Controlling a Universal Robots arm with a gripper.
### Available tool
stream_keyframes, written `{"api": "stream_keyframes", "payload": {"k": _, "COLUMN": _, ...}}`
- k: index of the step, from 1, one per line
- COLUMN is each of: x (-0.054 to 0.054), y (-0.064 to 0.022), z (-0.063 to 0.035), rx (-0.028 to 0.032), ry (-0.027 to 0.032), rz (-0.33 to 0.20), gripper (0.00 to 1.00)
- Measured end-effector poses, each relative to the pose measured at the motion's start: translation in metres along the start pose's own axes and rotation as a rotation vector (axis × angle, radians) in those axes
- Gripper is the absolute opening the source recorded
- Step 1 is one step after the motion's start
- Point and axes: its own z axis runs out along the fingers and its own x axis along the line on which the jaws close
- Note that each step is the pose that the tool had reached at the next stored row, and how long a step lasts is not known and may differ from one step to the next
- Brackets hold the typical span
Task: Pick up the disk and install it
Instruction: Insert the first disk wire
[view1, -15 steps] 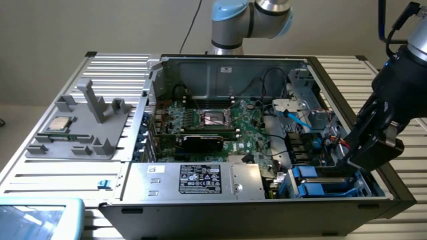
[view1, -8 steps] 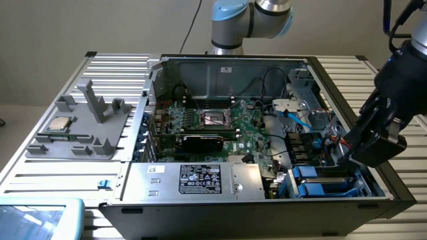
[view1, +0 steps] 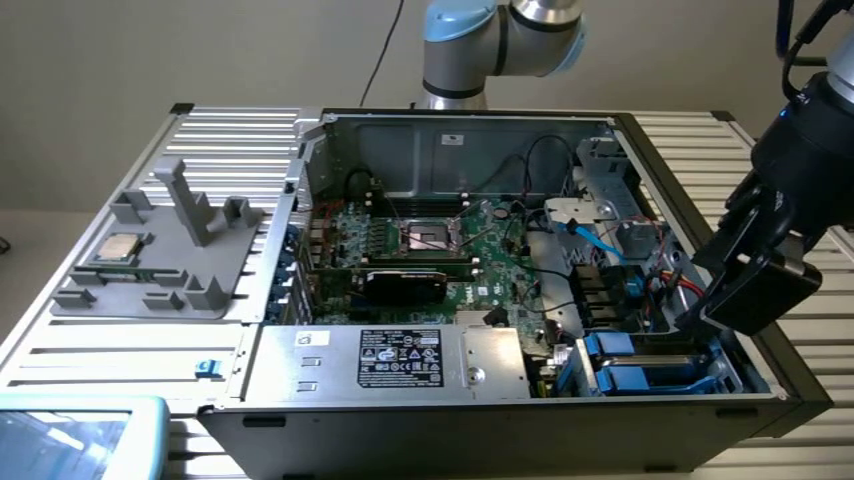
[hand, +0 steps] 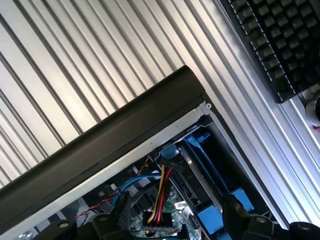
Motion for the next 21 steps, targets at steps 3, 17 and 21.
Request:
{"api": "stream_keyframes", "payload": {"k": 3, "x": 0.0000, "y": 0.0000, "z": 0.0000, "rx": 0.0000, "ry": 0.0000, "rz": 0.000, "gripper": 0.82}}
{"api": "stream_keyframes", "payload": {"k": 17, "x": -0.0006, "y": -0.0007, "z": 0.0001, "rx": -0.0001, "ry": -0.0004, "rz": -0.007, "gripper": 0.82}}
{"api": "stream_keyframes", "payload": {"k": 21, "x": -0.0021, "y": -0.0012, "z": -0.0001, "rx": 0.0043, "ry": 0.0045, "rz": -0.036, "gripper": 0.82}}
